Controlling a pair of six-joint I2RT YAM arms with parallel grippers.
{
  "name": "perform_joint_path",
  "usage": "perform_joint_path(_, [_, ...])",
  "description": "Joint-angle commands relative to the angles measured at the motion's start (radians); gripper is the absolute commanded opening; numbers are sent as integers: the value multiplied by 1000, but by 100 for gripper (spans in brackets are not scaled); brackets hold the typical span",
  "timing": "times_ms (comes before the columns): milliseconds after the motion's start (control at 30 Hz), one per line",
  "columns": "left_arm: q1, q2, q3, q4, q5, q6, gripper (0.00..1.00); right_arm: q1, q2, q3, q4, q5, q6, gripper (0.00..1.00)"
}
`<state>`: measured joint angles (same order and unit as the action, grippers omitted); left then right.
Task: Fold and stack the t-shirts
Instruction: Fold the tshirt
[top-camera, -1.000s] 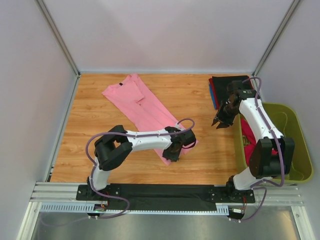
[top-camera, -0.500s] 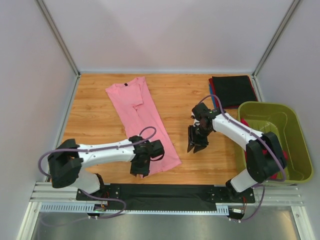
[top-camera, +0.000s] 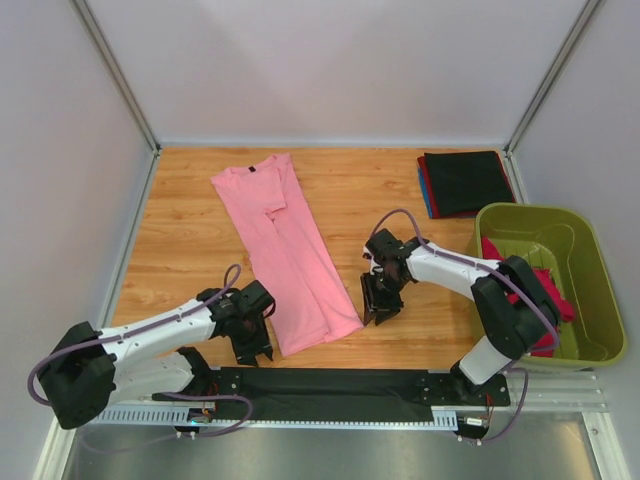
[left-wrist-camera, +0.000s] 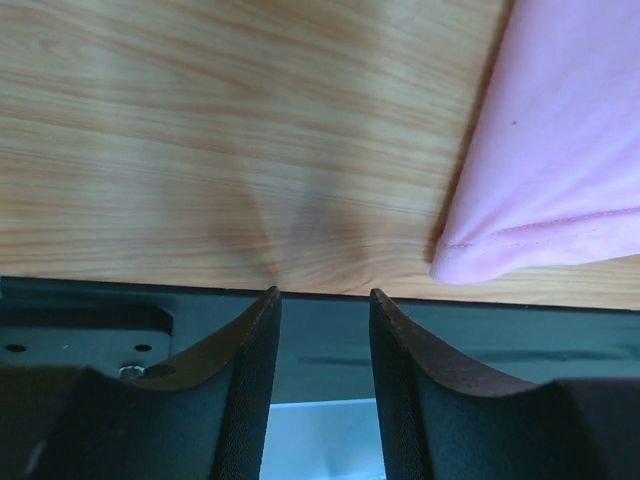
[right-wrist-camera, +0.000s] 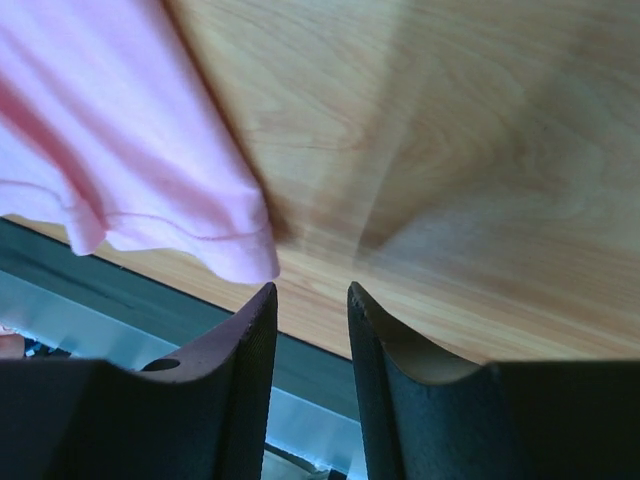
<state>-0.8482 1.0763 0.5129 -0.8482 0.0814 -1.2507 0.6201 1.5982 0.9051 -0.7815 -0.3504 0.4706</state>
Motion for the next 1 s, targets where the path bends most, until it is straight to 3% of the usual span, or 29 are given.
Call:
perform_joint_path(0, [11, -32, -45, 145, 92, -71, 48, 1, 9, -35, 97, -4, 5, 36])
perform_joint_path(167, [75, -67, -90, 169, 132, -93, 47, 4, 6, -67, 125, 7, 25, 33])
perform_joint_path(333, [110, -81, -5, 78, 71, -44, 47, 4, 0, -78, 93, 40, 17, 29])
perform_joint_path(633, [109, 135, 130, 34, 52, 8, 47, 4, -80, 41, -18, 41, 34, 35])
perform_joint_path(967, [107, 257, 148, 81, 43, 33, 41, 20, 40, 14, 86, 19, 37, 35])
